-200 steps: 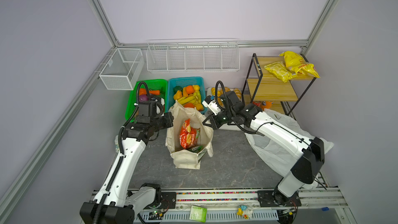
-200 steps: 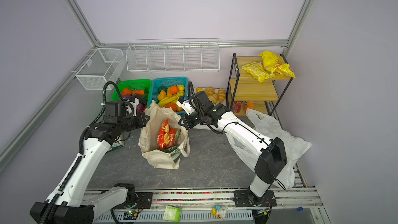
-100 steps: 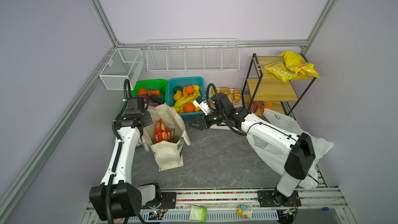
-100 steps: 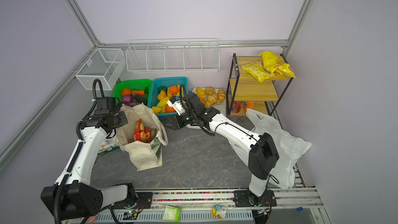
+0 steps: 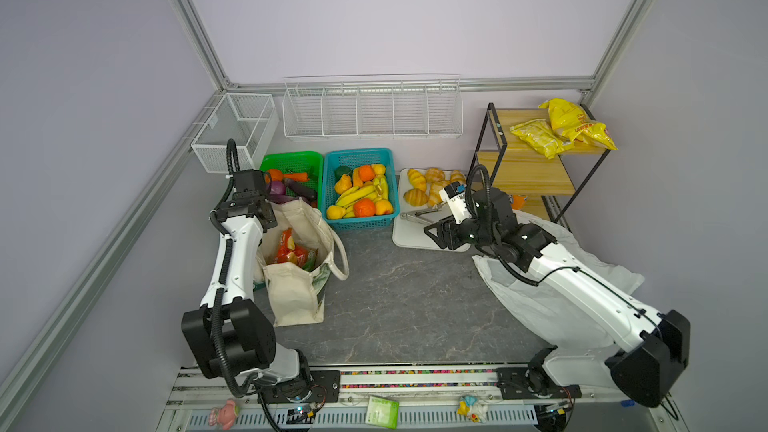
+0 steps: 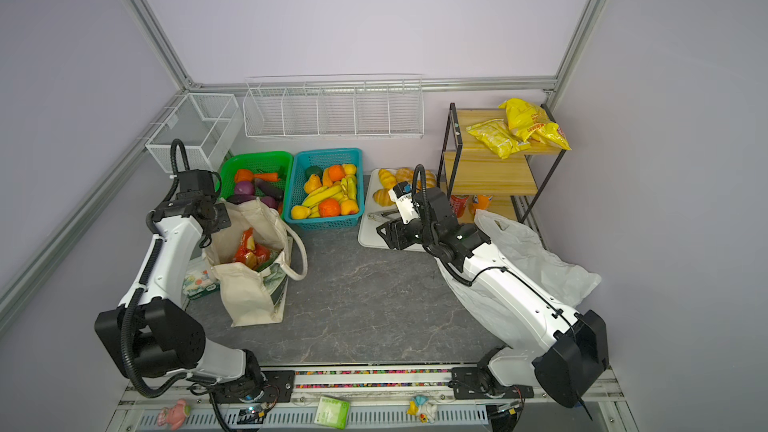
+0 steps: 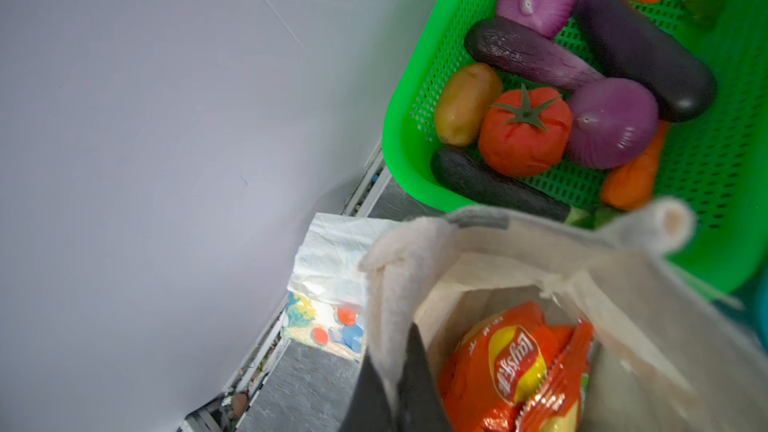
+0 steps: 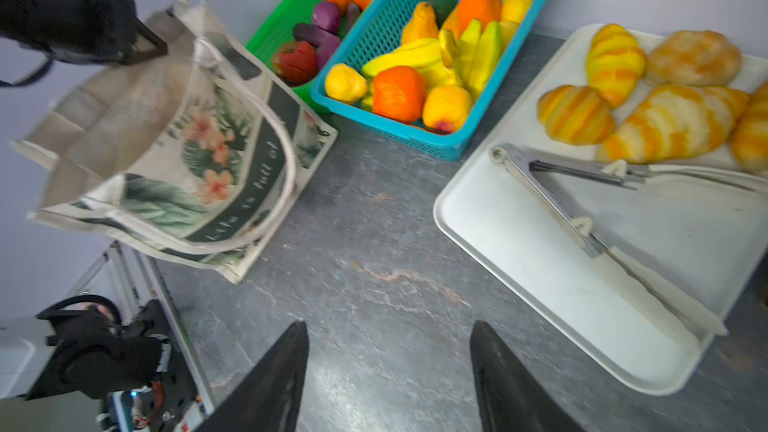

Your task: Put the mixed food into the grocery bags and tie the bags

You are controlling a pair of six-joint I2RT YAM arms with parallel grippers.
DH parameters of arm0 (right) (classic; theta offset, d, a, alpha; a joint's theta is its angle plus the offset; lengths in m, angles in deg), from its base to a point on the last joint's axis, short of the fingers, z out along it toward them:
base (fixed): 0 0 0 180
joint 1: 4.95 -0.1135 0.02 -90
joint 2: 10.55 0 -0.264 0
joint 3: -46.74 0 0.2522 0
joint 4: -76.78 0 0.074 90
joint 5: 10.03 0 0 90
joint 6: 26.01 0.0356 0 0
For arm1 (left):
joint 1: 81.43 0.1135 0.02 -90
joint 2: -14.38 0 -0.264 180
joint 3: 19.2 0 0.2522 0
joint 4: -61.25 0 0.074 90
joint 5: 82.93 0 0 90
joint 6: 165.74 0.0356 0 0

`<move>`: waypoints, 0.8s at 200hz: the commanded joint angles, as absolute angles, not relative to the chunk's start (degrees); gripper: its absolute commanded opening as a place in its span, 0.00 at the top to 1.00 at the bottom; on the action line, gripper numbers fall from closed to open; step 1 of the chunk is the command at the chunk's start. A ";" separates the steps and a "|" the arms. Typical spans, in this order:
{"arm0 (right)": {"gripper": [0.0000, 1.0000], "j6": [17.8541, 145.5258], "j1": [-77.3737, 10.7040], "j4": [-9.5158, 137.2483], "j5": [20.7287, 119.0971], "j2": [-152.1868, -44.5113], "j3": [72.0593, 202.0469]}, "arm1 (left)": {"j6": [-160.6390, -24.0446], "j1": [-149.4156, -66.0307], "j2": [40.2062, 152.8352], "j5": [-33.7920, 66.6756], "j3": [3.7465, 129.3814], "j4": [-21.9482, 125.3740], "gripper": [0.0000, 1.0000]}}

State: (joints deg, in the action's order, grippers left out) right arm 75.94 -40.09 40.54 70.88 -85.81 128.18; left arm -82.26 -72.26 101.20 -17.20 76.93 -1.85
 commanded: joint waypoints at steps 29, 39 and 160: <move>0.32 73.90 -37.76 37.01 81.43 -82.03 124.00 | -83.07 -71.75 104.13 -21.77 88.38 -2.26 0.59; 0.30 74.29 -37.00 36.05 83.86 -81.38 123.12 | -84.26 -71.69 102.90 -19.64 89.35 -2.60 0.53; 0.07 82.70 -7.28 35.30 100.16 -78.29 109.43 | -94.91 -95.63 77.96 15.55 69.85 19.97 0.27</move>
